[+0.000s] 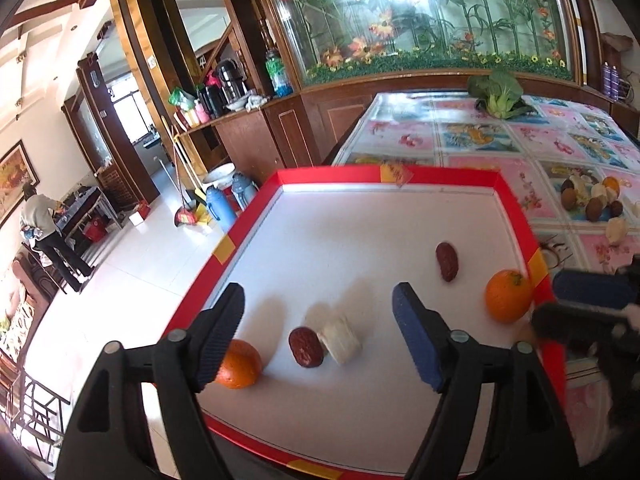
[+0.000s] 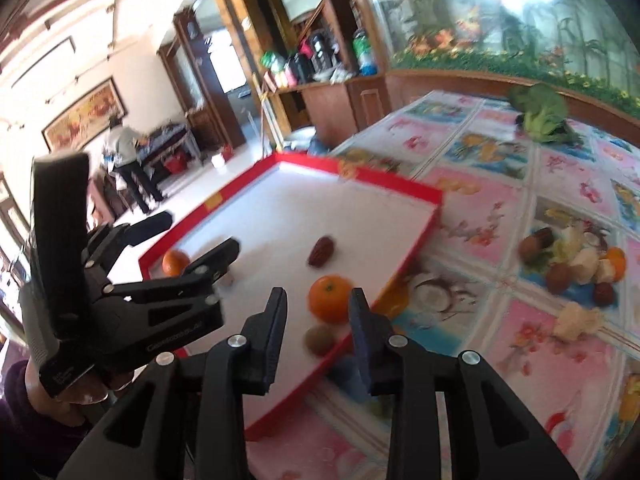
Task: Organize fruits
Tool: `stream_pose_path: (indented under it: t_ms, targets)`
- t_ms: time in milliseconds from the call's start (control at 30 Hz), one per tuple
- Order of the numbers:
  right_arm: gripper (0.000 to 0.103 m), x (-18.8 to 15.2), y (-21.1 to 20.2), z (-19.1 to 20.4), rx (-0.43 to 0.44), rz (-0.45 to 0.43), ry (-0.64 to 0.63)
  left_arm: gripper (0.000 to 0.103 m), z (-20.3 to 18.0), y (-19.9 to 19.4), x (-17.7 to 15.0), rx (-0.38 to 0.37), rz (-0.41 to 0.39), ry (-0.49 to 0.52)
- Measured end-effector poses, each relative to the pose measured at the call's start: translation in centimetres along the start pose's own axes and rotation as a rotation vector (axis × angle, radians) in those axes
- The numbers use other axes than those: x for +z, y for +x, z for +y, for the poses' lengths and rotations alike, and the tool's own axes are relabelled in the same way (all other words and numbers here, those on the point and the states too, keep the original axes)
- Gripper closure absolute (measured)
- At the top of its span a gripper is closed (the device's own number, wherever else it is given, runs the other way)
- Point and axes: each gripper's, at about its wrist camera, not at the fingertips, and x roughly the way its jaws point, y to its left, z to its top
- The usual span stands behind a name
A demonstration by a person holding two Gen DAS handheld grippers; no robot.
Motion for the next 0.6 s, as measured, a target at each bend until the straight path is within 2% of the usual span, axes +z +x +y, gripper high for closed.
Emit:
stream_pose_path:
  t_ms: [67,267,367,600]
  targets:
    - [0.071,0.3,-1.4,-1.8,-0.027,-0.037,0.037,0.015,-0.4,-1.2,0.8,0.001,-0.037,0.006]
    - [0.069,0.3,-4.8,-6.6,-0.12,-0.109,0.131,0.009,-2.6,-4.5,3.1,-0.039,-0.11,0.032]
    - [0.069,-0.2,-6.5,-9.1,-0.166,-0.143,0.186,0.008,-4.0,-5.5,4.1,-0.057,-0.135,0.058]
    - [0.069,-1.0,-8.6,-13.1,-0.195,-0.179,0.291,0.008,-7.0,-6.8,5.4,-0.08,-0.157,0.108]
